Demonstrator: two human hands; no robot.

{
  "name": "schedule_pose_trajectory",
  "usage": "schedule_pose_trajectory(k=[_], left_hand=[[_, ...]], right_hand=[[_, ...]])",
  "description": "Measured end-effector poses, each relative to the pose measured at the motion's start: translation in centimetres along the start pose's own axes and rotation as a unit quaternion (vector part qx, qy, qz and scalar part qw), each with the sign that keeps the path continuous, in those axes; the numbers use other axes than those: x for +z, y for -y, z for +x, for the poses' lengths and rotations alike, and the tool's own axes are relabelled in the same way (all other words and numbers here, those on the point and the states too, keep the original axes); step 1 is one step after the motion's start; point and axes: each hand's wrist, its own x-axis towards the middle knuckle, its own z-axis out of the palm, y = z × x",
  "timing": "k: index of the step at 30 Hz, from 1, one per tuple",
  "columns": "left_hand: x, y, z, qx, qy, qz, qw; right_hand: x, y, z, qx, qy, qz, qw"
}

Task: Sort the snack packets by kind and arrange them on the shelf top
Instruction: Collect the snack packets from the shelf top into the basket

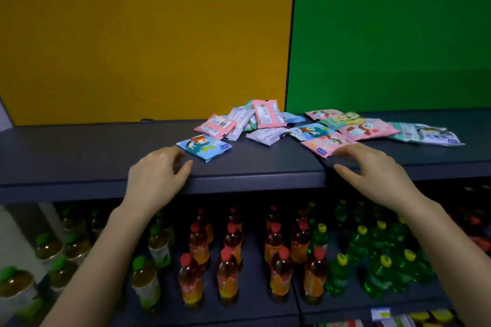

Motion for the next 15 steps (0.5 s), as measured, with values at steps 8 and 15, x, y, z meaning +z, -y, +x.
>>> schedule_pose_trajectory(k=[8, 15], left_hand=[[4.0, -1.0, 5.2, -0.170, 0.083, 0.044, 0.981], [5.9, -2.7, 8.7, -0.213, 0.143, 0.017, 0.966]], right_hand=[[2.0, -3.7, 7.7, 0.164, 0.028, -0.007, 0.986], [3.7, -2.7, 11.1, 0.242, 0.077, -0.044, 0.966]])
